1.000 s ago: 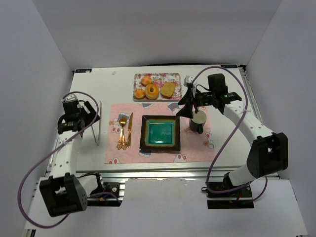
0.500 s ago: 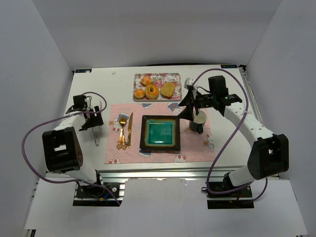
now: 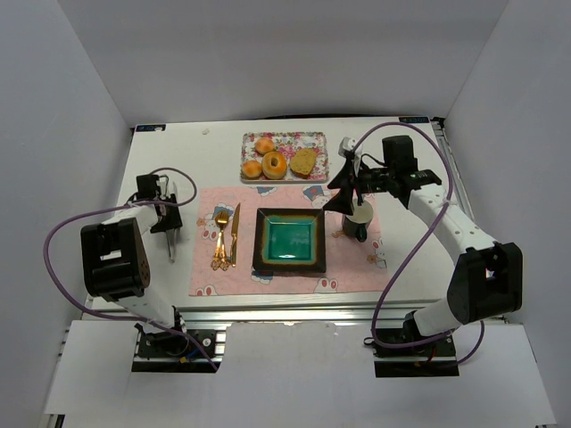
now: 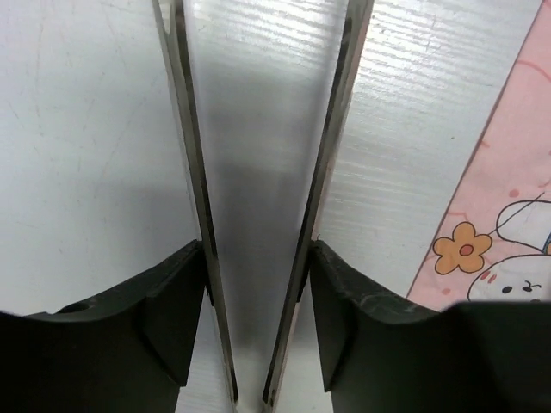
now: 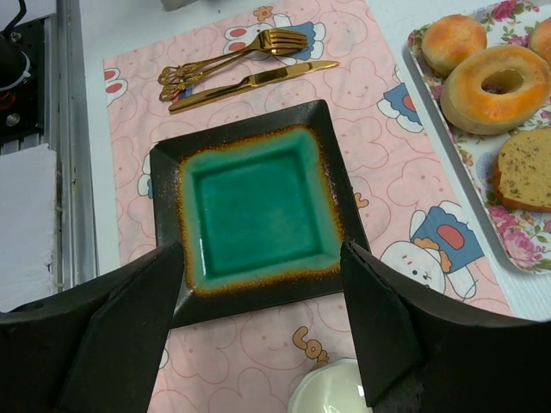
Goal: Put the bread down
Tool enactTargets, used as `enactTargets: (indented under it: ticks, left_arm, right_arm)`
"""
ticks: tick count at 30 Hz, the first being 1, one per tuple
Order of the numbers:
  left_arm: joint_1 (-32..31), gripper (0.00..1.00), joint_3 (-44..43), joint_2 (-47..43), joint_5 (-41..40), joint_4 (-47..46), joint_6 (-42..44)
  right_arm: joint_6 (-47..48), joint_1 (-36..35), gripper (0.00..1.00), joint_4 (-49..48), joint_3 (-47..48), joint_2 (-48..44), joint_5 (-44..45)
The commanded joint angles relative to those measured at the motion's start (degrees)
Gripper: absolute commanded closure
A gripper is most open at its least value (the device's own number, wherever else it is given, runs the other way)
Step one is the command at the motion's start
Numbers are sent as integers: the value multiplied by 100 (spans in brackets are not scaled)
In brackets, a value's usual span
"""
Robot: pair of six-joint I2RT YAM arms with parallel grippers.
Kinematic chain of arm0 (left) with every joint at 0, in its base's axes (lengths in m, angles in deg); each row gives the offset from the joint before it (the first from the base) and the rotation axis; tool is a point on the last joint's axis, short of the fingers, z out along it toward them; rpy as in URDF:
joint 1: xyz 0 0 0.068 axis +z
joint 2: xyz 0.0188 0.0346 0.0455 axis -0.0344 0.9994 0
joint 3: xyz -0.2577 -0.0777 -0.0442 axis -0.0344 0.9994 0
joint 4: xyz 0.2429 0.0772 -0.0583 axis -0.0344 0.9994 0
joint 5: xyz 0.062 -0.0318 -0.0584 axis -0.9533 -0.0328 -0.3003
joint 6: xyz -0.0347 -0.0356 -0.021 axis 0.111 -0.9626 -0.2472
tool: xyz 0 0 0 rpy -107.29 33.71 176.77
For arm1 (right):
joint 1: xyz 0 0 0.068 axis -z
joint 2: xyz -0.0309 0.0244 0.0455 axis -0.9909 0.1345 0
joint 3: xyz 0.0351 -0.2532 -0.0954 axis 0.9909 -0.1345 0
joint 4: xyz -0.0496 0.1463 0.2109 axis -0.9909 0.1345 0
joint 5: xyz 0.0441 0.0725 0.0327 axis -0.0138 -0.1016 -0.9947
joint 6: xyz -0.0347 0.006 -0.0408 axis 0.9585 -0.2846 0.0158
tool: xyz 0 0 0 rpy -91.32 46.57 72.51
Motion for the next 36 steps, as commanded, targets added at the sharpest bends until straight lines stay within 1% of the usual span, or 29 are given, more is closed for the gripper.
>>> enactTargets:
  ticks: [1,3,4,6,7,8,10,11,13,14,15,17,18,19,20,21,24,26,31,34,36]
  left_arm:
    - [33,48,310,62,76,-51,121]
    - [24,58,354,1,129,-51,86]
    - [33,70,363,-60,147,-51,51]
    - [33,83,337,-350,130,-42,-124]
    - [33,95,206,-664,217,80,-404]
    - [24,96,144,-780,444,107,-407]
    - [-54,93,-40,-1017,752,81,-836]
    - [-177,86,-120,-1132,936,81,-994]
    - [-440,78,-409,-1396,1087,90,-1442]
    - [-520,70,-506,-1449,1192,29,-1609]
    - [-608,67,-603,-1493,1358,11,-1933]
    - [-862,63,-875,-1476,1526,-121,-2225]
    - [-950,59,-955,-1441,1579,-139,-2496]
    - [-995,57,-1043,-1319,1641,-165,-2638]
    - [-1221,56,-1209,-1231,1754,-226,-2743]
    - [-1302,53,-1306,-1143,1895,-235,-2936]
    - [-1531,50,-1779,-721,2080,-139,-3096]
    - [-1671,49,-2044,-406,2072,-16,-3105]
    - [-1865,47,-2983,193,2002,291,-2956]
    - [-1996,46,-3528,580,1888,721,-2763]
    - [-2049,46,-3714,808,1782,819,-2666]
  right_arm:
    - [-83,91,22,-156,142,-36,-83]
    - [-74,109,22,-147,168,-44,-75]
    - [-83,135,22,-138,160,-45,-66]
    - [-74,161,22,-129,160,-53,-48]
    - [-83,205,22,-112,133,-79,-48]
    - [-83,223,22,-112,133,-80,-48]
    - [-74,267,22,-103,107,-106,-57]
    - [-83,284,22,-103,98,-115,-57]
    - [-91,328,22,-103,98,-124,-57]
    - [-91,346,22,-112,98,-124,-66]
    - [-100,364,22,-103,98,-124,-83]
    - [-109,399,22,-112,89,-115,-101]
    - [-118,416,21,-120,89,-115,-136]
    - [-135,443,21,-129,81,-115,-145]
    - [-161,443,21,-173,63,-115,-145]
    - [-170,452,21,-182,54,-115,-162]
    - [-214,478,21,-252,-25,-150,-215]
    - [-214,487,21,-279,-69,-159,-224]
    - [-249,522,21,-323,-139,-203,-294]
    - [-267,557,21,-349,-157,-211,-312]
    - [-276,566,21,-349,-157,-203,-329]
